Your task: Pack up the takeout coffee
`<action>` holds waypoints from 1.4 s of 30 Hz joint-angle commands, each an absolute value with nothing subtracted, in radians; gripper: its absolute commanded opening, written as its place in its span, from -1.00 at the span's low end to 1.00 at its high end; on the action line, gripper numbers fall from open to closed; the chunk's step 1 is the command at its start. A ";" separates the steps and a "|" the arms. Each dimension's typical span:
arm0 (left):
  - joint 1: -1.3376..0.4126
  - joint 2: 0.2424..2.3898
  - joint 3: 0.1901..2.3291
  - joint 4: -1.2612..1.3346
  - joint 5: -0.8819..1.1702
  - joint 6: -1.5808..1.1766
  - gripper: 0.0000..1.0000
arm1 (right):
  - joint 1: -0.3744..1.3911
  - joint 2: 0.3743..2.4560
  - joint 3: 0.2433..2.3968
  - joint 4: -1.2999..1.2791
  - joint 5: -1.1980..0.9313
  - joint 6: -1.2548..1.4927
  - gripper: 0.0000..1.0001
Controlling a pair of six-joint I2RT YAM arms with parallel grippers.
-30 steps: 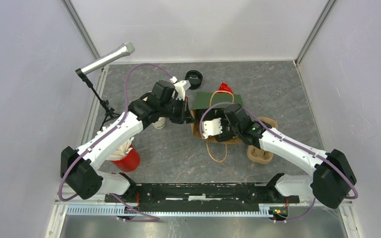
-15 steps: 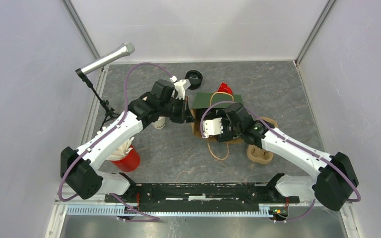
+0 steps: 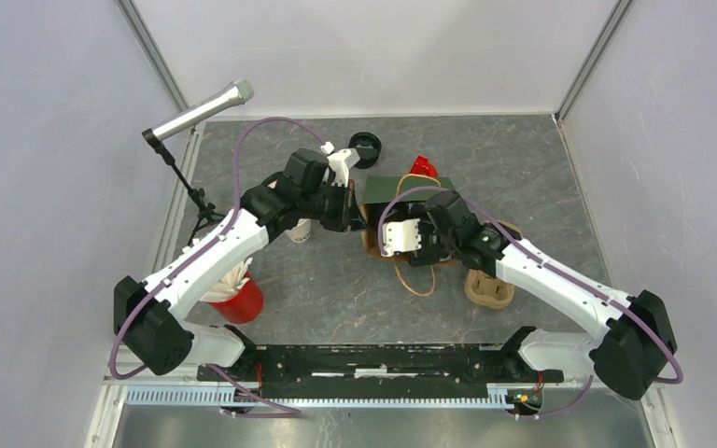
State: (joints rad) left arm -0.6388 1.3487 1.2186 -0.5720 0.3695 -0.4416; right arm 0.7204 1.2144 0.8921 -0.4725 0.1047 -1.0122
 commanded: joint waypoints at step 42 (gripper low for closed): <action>-0.638 1.346 1.255 -0.537 0.457 -0.497 -0.95 | 0.727 1.223 0.925 -0.396 0.057 -0.977 -0.52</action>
